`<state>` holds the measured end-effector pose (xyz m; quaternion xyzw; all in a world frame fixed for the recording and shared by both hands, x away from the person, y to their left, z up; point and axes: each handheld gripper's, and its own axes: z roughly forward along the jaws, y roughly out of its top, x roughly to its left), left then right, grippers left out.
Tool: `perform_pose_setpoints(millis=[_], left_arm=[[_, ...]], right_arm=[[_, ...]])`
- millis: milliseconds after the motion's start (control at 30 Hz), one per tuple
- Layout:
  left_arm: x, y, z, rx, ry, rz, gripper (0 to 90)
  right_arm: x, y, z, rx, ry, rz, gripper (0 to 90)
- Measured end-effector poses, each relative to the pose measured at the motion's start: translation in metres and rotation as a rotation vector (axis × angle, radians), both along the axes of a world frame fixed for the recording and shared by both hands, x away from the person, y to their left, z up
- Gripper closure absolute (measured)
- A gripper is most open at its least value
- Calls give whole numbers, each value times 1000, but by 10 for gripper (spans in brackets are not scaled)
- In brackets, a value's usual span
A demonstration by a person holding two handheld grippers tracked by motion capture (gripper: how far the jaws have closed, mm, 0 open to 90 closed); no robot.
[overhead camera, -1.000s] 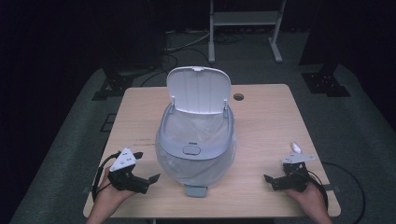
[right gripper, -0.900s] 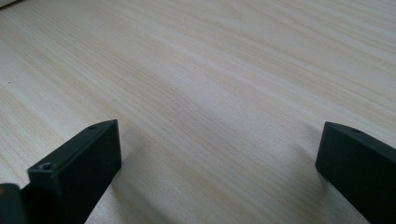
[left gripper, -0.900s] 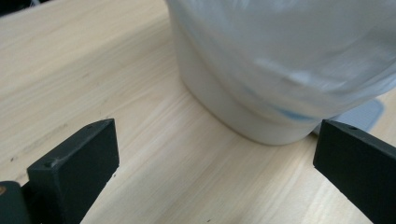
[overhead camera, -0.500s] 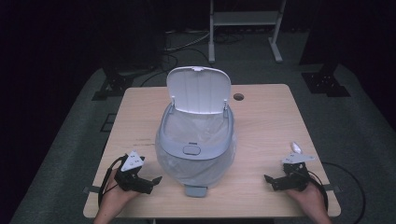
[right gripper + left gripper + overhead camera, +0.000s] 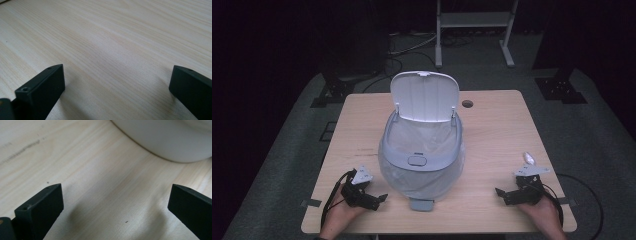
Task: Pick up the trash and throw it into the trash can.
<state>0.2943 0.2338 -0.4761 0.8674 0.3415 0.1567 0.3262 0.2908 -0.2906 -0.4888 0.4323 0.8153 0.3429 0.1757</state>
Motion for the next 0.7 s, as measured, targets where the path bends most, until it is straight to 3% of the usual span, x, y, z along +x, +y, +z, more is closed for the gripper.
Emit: perform_pose_setpoints(millis=[133, 267, 500, 700], left_arm=[[2, 2, -5, -37, 11, -2, 0], [0, 6, -7, -62, -12, -10, 0], [0, 6, -8, -61, -13, -10, 0], [0, 6, -7, -61, -13, -10, 0]], right_arm=[[0, -1, 1, -8, 9, 7, 0], [-1, 0, 2, -16, 21, 15, 0], [-3, 0, 13, -17, -4, 21, 0], [-3, -1, 22, 10, -17, 18, 0]])
